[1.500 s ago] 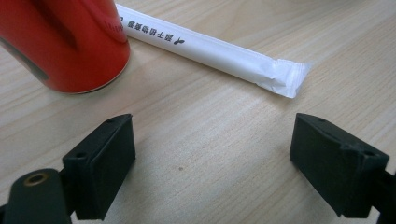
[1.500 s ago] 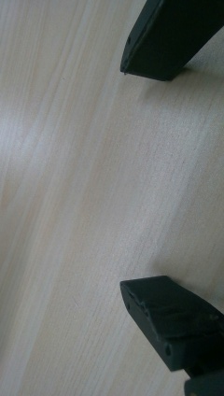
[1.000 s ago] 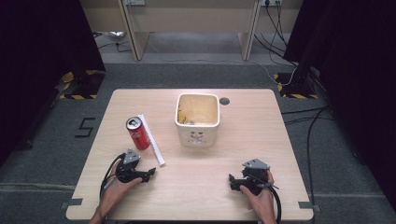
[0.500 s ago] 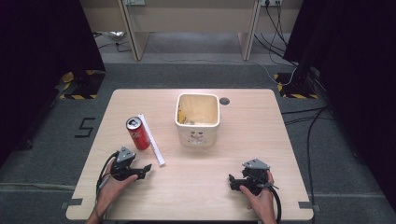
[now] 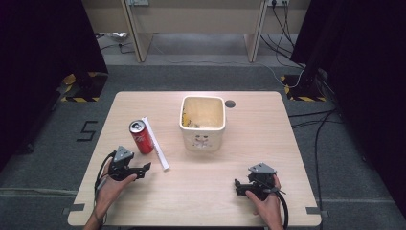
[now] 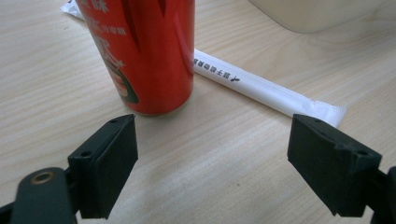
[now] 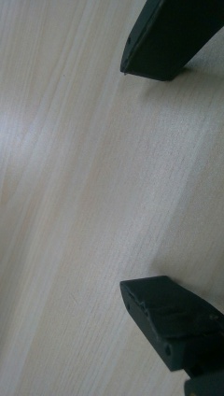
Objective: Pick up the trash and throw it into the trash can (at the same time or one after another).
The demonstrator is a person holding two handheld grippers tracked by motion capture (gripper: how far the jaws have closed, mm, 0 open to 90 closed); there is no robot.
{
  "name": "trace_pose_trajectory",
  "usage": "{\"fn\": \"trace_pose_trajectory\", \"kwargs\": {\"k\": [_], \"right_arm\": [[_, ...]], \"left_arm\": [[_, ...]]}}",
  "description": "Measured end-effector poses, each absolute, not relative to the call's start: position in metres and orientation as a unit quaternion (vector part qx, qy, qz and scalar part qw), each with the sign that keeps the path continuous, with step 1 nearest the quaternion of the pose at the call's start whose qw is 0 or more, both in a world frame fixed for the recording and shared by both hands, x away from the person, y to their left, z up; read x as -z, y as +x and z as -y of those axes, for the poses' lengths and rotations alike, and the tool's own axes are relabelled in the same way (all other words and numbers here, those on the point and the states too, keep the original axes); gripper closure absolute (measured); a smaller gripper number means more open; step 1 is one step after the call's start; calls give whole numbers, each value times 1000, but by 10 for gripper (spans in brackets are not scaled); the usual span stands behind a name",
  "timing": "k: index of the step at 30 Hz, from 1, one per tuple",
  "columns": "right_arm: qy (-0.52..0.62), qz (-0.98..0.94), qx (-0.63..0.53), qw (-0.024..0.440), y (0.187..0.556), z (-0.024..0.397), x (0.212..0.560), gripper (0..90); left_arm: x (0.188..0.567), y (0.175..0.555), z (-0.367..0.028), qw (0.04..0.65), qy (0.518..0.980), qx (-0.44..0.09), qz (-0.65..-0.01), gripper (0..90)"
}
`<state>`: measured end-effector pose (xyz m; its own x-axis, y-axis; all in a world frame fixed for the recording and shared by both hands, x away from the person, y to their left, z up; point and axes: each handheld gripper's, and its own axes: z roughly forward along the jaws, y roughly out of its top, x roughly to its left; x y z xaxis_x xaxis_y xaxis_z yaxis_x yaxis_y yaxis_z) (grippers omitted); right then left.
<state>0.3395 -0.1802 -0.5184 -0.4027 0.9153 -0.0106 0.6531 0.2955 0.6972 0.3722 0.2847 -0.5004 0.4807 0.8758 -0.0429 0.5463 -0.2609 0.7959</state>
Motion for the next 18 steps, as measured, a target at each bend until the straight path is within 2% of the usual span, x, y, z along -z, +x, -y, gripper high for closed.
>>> {"fn": "trace_pose_trajectory", "kwargs": {"k": [18], "right_arm": [[505,-777,-313,210,339,180,518,2]], "left_arm": [[483,390,-294,399,751,-234,-472,155]]}}
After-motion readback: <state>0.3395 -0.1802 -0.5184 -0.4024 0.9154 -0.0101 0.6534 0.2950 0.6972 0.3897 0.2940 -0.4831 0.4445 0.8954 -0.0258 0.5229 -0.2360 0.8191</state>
